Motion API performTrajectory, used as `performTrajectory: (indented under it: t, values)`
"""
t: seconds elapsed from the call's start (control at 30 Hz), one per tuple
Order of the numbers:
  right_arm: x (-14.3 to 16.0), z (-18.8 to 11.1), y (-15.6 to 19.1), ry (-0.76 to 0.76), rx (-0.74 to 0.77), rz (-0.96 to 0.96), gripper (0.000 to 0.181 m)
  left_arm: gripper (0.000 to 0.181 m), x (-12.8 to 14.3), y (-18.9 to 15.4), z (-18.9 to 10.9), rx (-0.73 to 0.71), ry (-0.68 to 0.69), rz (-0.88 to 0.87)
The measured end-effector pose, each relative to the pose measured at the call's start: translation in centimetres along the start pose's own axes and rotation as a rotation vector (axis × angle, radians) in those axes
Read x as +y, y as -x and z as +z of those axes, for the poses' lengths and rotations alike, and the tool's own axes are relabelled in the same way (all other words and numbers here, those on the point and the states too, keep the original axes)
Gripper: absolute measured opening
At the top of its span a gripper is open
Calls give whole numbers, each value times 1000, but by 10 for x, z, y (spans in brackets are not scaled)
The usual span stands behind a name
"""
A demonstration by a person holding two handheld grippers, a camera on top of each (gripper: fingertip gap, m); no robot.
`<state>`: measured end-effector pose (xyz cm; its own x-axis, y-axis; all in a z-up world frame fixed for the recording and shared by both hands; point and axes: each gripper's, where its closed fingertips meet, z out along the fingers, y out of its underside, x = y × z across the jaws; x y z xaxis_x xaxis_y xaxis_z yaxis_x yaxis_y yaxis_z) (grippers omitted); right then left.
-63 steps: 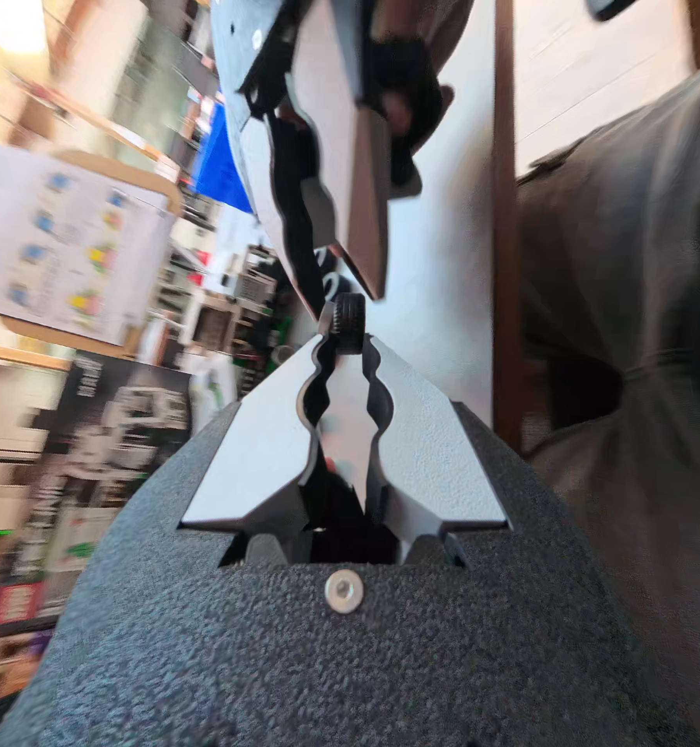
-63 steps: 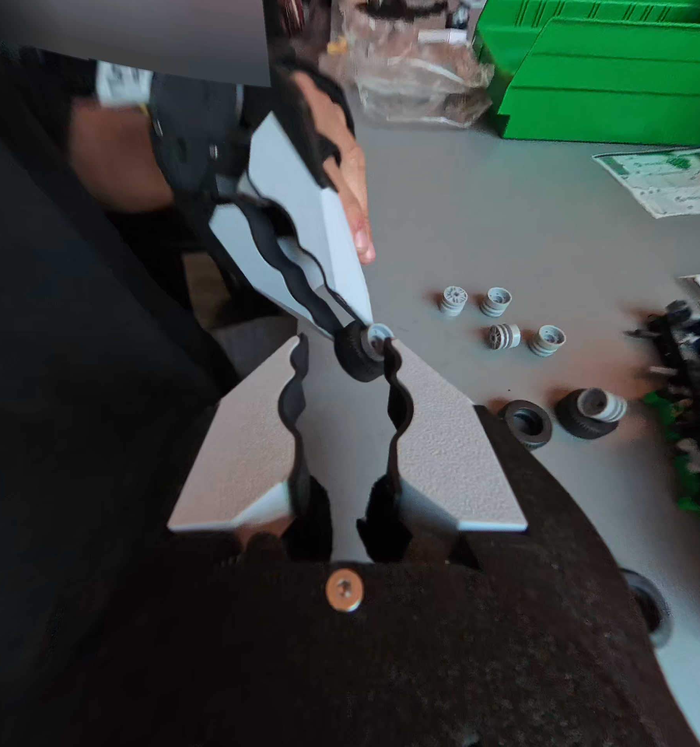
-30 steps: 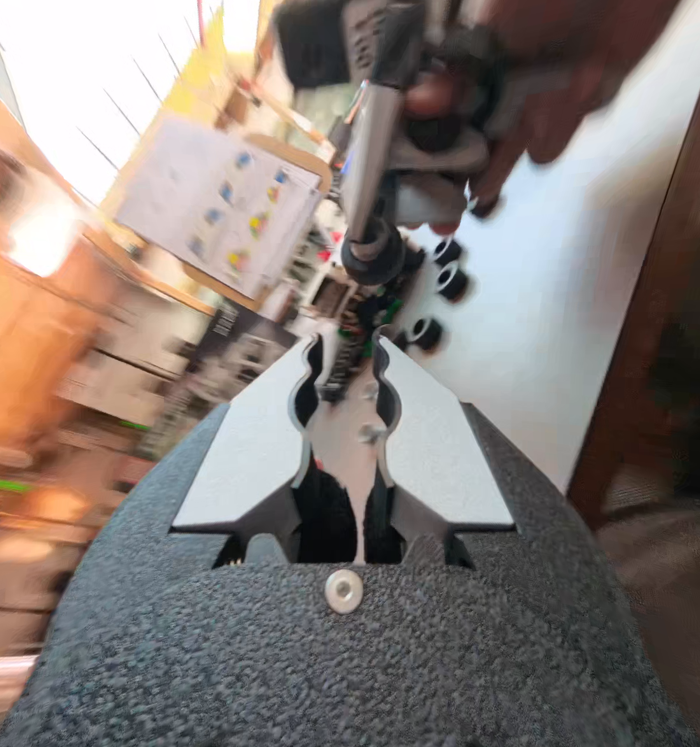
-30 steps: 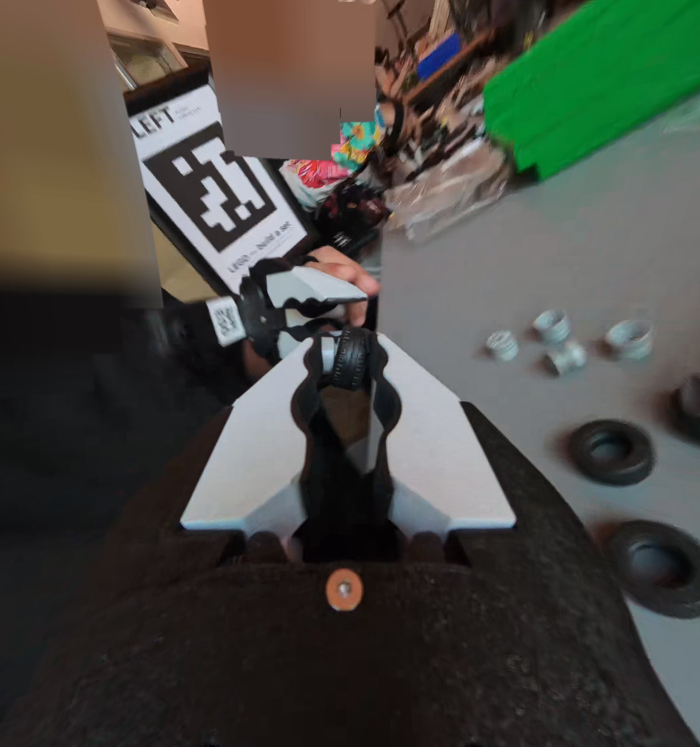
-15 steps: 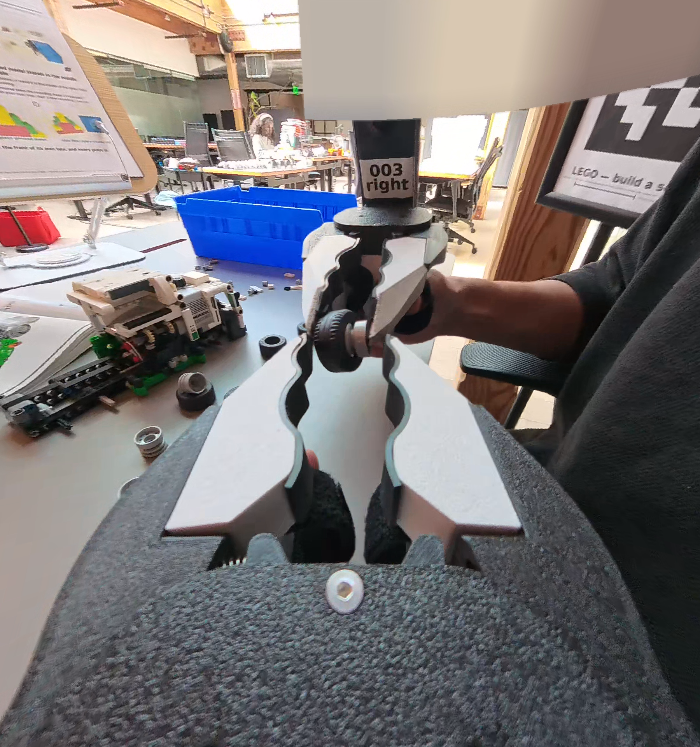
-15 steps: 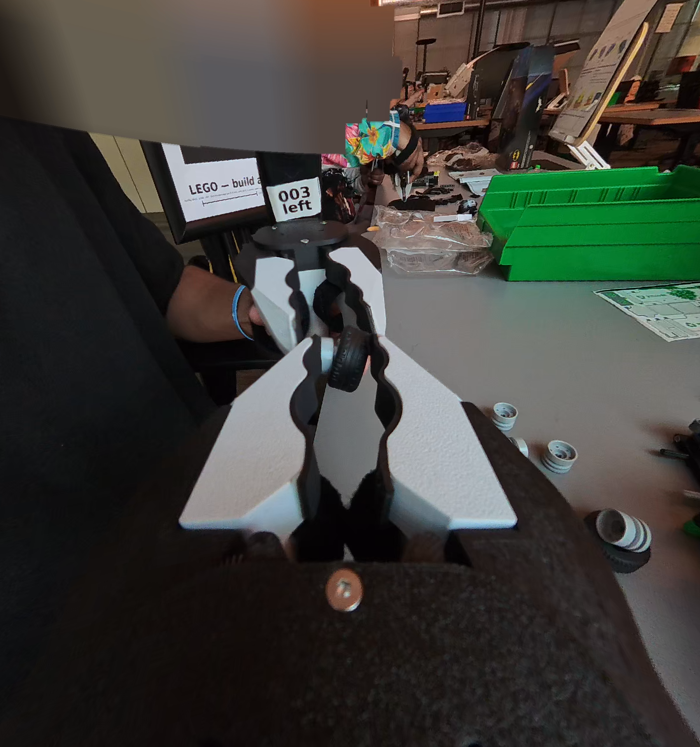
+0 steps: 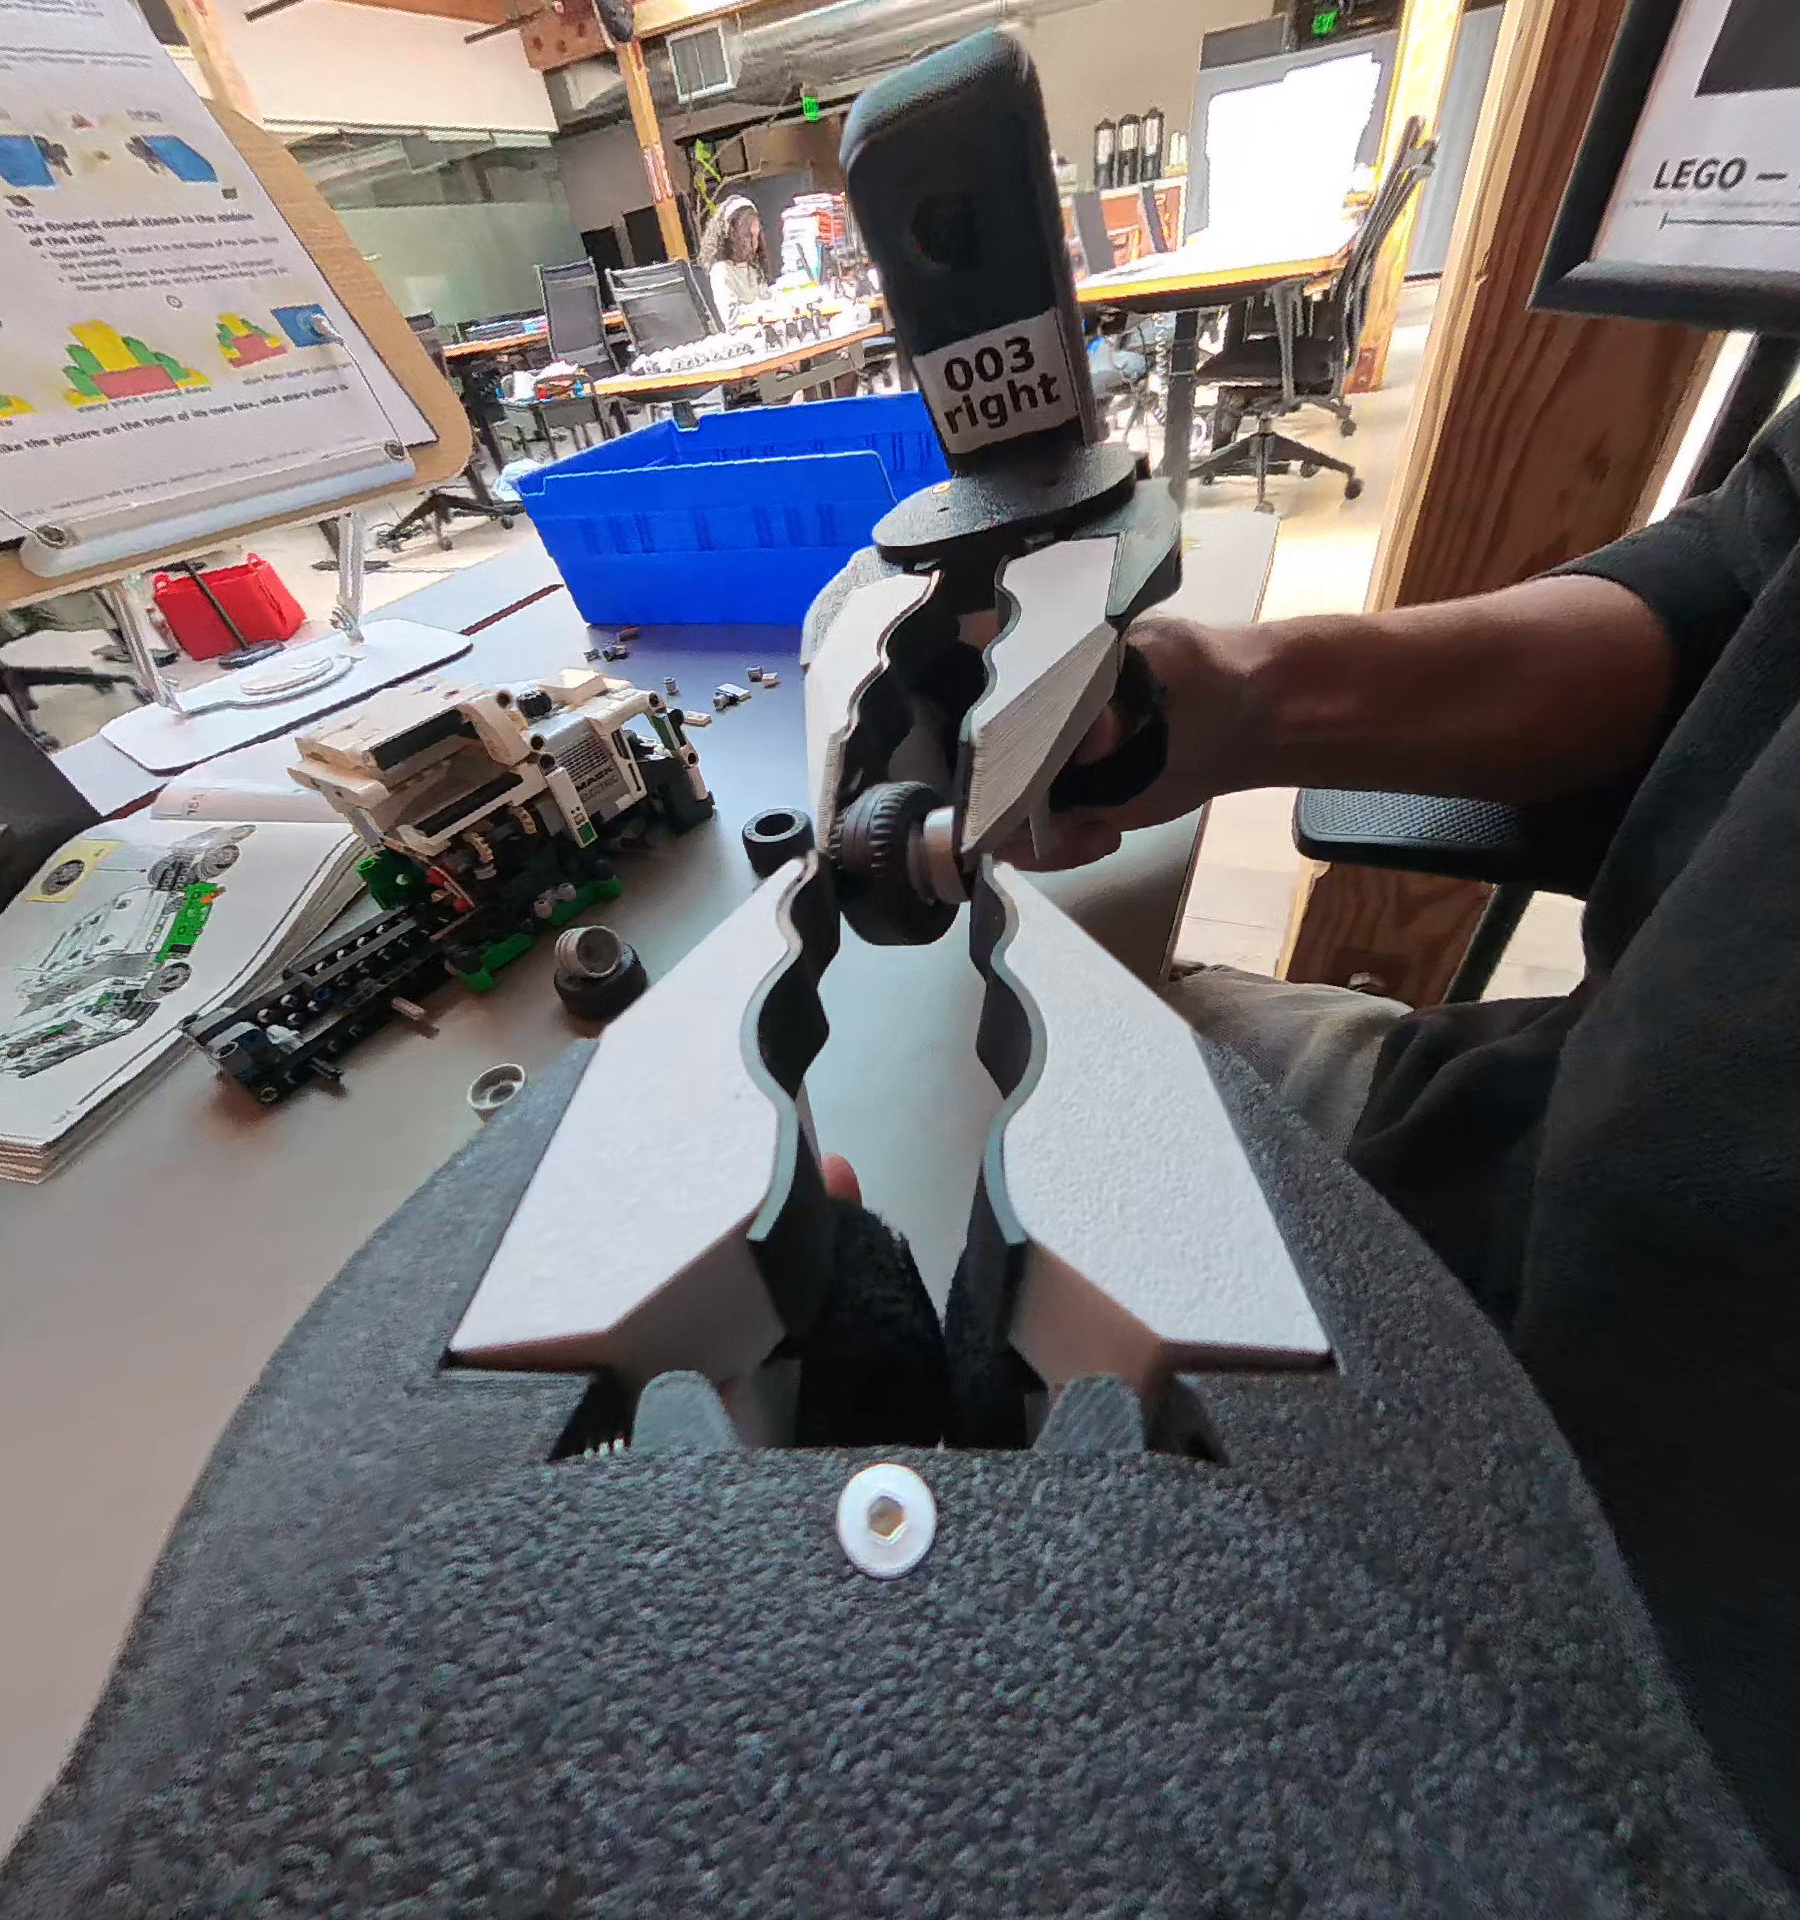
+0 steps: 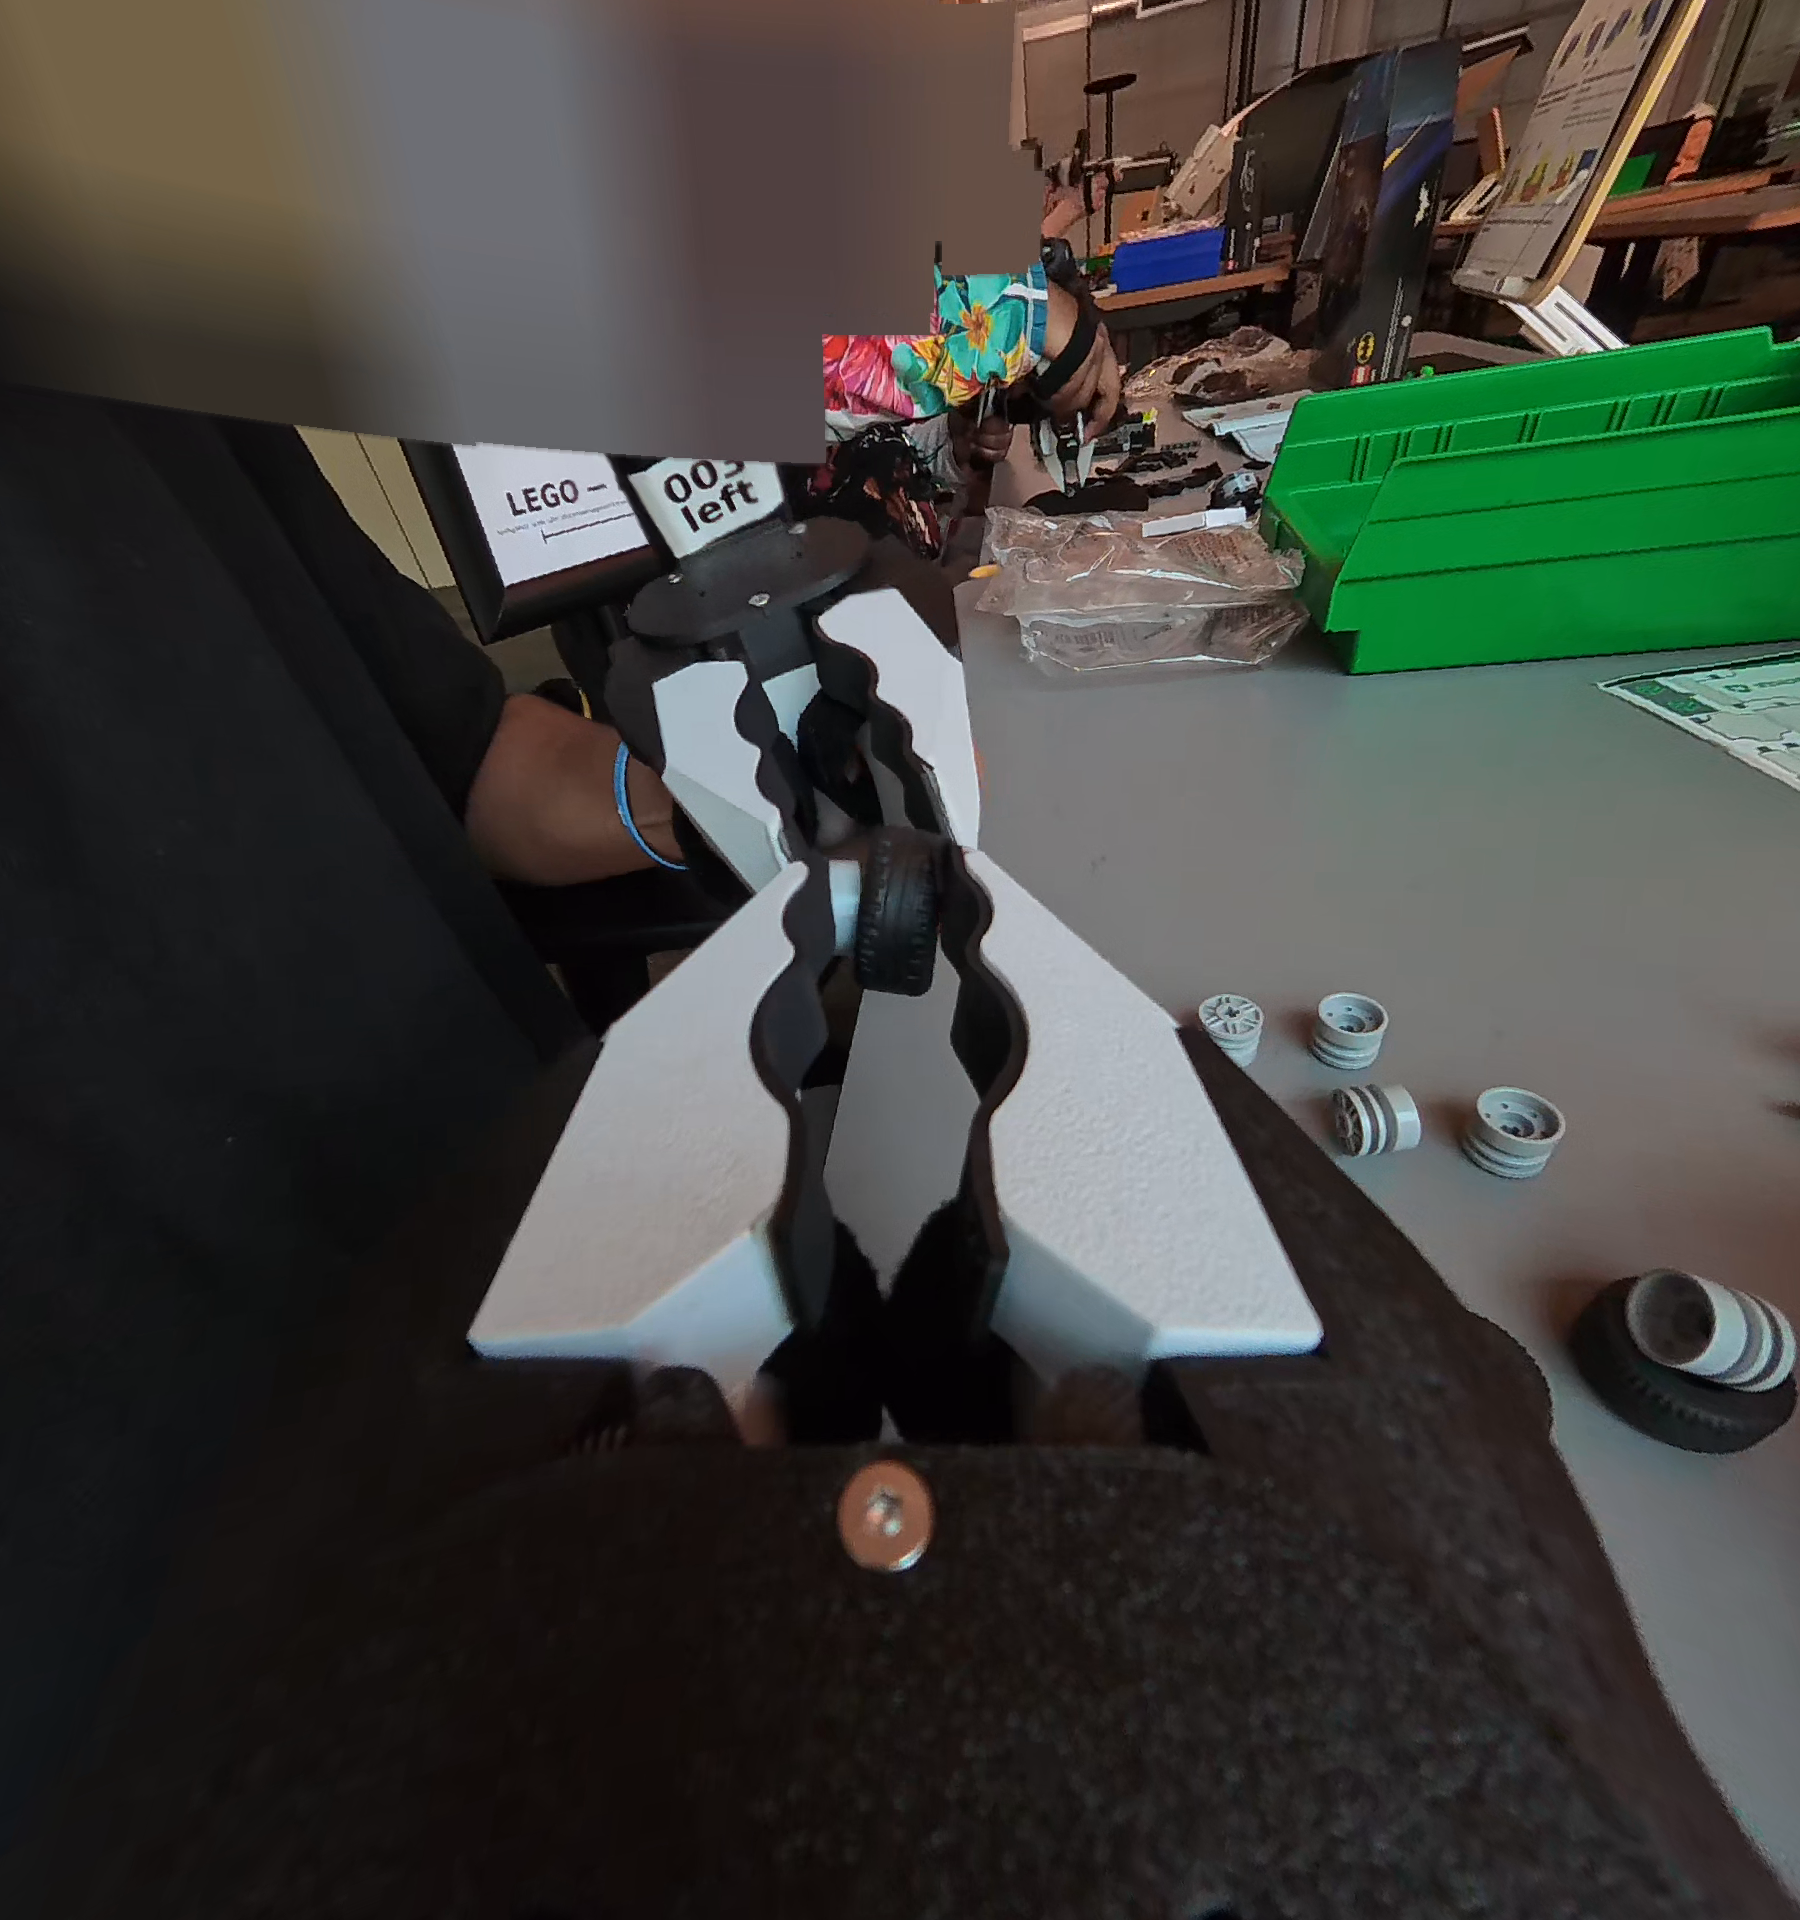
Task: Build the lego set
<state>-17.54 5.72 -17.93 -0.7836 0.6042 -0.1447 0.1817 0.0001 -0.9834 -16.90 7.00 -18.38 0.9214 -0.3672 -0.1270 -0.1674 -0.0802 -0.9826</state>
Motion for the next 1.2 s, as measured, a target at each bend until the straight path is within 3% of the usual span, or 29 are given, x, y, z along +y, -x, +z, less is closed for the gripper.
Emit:
performTrajectory:
  t: [0.2,0.33,0.43,0.8,1.0,1.1,1.2]
  values:
    - [3,-1,-9,4,36,25,20,23,3,6,2,-54,45,33]
    - [3,-2,-18,10,50,95,22,24,5,15,5,-106,57,-38]
    - [7,-1,-25,22,115,50,22,22,10,23,4,-185,97,31]
    - [14,-4,-26,1,99,132,20,19,13,21,9,-204,108,29]
    - [20,-5,-35,12,135,206,18,4,13,18,16,-235,102,61]
    - [21,-6,-41,32,180,161,19,6,17,24,17,-279,118,100]
    - [15,-11,-49,-31,176,239,20,17,16,30,14,-268,90,34]
